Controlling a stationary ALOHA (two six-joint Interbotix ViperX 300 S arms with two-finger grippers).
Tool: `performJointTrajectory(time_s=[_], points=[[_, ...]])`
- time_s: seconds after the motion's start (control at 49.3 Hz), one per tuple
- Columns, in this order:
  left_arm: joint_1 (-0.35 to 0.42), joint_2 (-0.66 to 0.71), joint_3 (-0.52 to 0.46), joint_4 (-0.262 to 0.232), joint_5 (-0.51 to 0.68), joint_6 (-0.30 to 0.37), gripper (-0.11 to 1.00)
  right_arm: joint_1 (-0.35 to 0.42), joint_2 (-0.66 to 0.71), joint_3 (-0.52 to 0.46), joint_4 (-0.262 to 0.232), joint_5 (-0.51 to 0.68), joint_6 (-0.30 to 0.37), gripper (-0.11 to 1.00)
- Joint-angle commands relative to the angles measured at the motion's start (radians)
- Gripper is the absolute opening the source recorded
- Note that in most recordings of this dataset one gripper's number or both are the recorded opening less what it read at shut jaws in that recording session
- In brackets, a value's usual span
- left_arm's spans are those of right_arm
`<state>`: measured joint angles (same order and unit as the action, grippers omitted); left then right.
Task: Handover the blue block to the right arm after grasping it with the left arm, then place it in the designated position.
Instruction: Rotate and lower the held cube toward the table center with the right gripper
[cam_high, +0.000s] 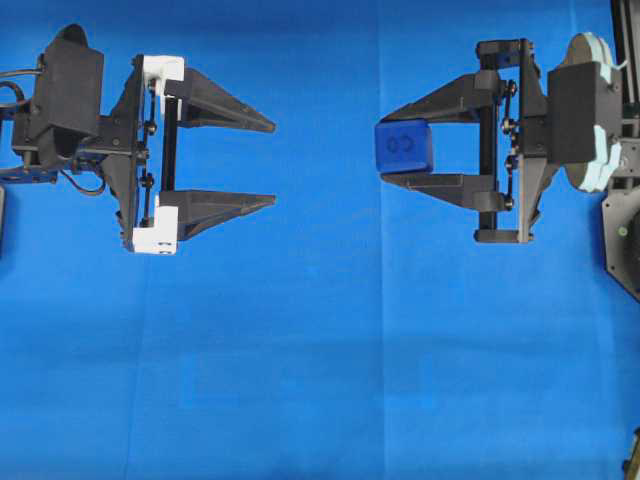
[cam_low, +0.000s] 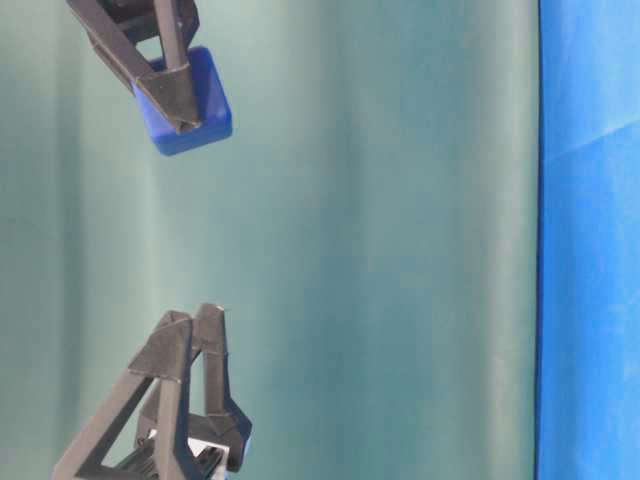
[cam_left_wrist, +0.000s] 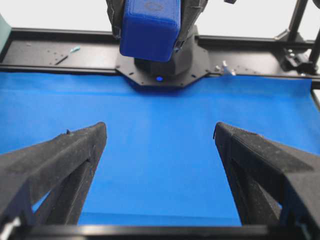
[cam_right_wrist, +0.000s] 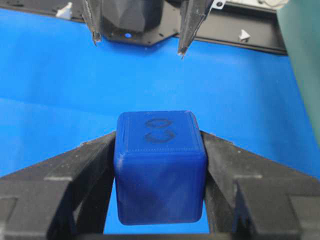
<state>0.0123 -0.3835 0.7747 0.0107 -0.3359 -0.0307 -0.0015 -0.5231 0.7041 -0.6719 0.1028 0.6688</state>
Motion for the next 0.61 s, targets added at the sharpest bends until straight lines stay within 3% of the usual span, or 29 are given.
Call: performJointTrajectory(time_s=[0.0, 0.588], points=[[0.000, -0.015, -0.011, 0.000, -0.009, 0.002, 0.93, 0.002, -0.012, -0.031, 0.000, -0.003, 0.003, 0.42], [0.000, -0.015, -0.011, 0.000, -0.006, 0.002, 0.93, 0.002, -0.011, -0.032, 0.002, 0.015, 0.005, 0.42]])
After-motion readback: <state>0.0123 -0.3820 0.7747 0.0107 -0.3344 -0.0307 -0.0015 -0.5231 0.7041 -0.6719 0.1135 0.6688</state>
